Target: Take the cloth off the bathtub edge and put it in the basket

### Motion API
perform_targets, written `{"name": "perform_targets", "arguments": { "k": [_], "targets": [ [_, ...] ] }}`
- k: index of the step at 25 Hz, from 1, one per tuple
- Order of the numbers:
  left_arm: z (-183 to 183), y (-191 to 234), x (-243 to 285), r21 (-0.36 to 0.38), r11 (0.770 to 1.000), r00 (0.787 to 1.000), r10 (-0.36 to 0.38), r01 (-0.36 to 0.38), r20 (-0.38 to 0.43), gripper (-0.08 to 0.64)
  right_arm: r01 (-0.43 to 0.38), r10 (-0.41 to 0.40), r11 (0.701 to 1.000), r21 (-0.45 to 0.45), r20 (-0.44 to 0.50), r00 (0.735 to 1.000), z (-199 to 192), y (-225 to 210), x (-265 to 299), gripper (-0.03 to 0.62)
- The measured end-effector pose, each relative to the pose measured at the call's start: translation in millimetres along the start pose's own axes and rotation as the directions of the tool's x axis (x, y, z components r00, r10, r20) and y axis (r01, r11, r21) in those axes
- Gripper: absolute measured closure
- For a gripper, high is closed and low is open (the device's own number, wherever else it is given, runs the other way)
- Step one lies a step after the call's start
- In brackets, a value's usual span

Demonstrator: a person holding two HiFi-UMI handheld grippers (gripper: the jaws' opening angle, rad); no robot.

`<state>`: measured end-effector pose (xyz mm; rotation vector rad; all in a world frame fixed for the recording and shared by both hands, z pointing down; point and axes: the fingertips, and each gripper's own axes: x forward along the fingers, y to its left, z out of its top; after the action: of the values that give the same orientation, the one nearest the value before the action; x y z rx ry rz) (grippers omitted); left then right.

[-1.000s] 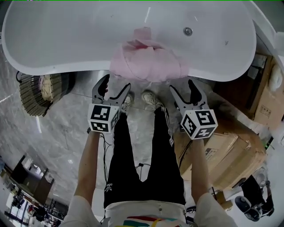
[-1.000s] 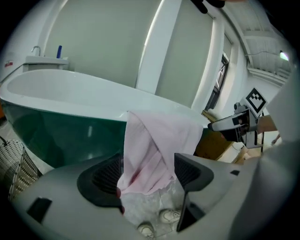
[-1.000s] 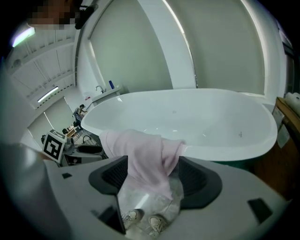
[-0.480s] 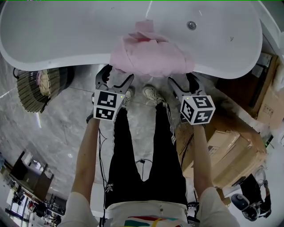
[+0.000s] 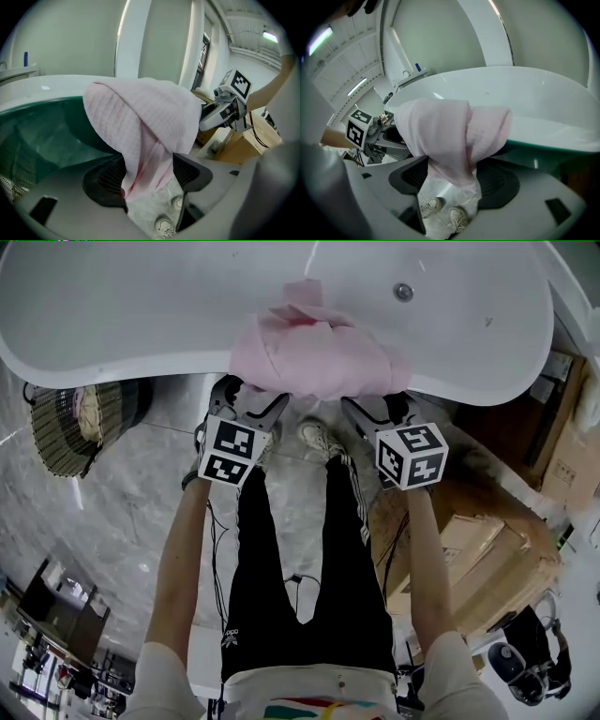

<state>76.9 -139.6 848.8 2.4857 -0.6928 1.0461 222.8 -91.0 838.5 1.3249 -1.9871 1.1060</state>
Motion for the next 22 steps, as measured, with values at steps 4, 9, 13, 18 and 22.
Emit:
{"name": "perform_targets", "arguments": {
  "k": [4, 9, 13, 18, 22],
  "targets": [
    [-2, -9, 9, 0.040, 0.999, 1.000, -0.024, 0.025, -0.019, 0.228, -0.005, 0.003, 0.999, 0.047, 0.025, 1.000, 1, 0, 2, 0.261],
    [5, -12, 13, 0.027, 0.999, 0.999, -0.033, 0.033, -0.007, 0.393, -0.024, 0.023, 0.999, 0.029, 0.032, 0.999, 3, 3, 2, 0.284],
    [5, -15, 13, 0.021, 0.999, 0.999, -0.049, 0.050, -0.022, 0.455, -0.036, 0.035, 0.999, 0.012, 0.041, 0.999, 7, 6, 3, 0.380],
    [3, -18, 12, -0.010, 0.998, 0.997, -0.061, 0.061, -0.036, 0.485, -0.027, 0.028, 1.000, -0.013, 0.050, 0.998, 8, 12, 4, 0.494],
    [6, -24, 5, -0.061, 0.994, 0.996, -0.088, 0.087, -0.015, 0.489, -0.016, 0.017, 1.000, -0.022, 0.056, 0.998, 8, 15, -1, 0.523]
  ]
}}
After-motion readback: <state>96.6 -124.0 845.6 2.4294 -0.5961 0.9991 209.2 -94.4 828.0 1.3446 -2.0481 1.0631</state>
